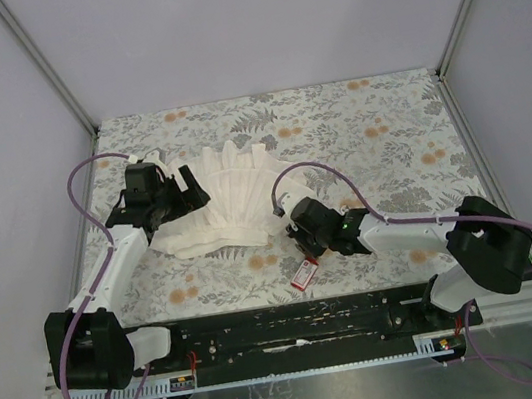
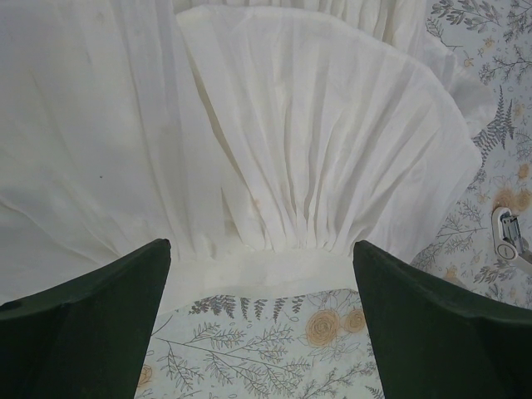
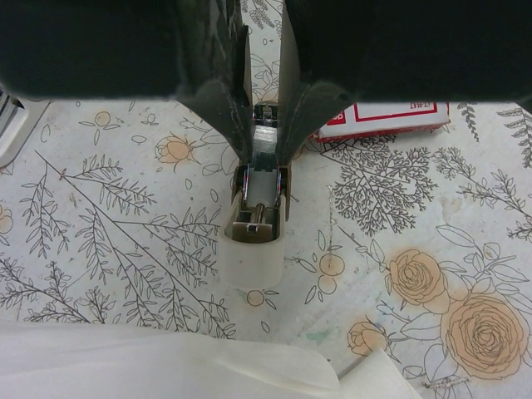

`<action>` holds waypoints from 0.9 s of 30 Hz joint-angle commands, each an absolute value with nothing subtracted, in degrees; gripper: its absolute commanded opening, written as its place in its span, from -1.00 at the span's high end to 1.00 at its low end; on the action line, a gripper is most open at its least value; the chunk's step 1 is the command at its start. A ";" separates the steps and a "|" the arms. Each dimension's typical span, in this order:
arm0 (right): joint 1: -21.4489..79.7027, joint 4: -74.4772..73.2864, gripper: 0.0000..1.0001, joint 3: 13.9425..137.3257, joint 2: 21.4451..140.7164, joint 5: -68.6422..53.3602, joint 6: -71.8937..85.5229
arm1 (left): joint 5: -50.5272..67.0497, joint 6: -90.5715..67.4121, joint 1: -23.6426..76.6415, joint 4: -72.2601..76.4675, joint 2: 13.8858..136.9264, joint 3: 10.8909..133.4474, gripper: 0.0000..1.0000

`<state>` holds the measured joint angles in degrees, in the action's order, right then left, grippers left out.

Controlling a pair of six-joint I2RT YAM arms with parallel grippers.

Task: Load the staples into the stapler

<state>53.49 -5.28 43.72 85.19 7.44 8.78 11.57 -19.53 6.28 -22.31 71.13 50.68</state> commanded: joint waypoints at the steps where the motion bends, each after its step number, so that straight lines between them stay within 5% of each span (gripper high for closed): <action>1: 53.14 -3.25 0.63 43.45 85.32 8.01 7.71 | 12.30 -18.37 5.76 -19.86 71.43 50.83 -0.79; 27: 53.08 -1.93 0.66 43.07 85.79 5.56 6.35 | 12.50 -18.29 5.71 -19.86 71.43 50.71 -0.79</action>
<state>53.49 -3.86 42.87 85.45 6.37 7.07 11.62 -19.49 6.28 -22.28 71.13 50.70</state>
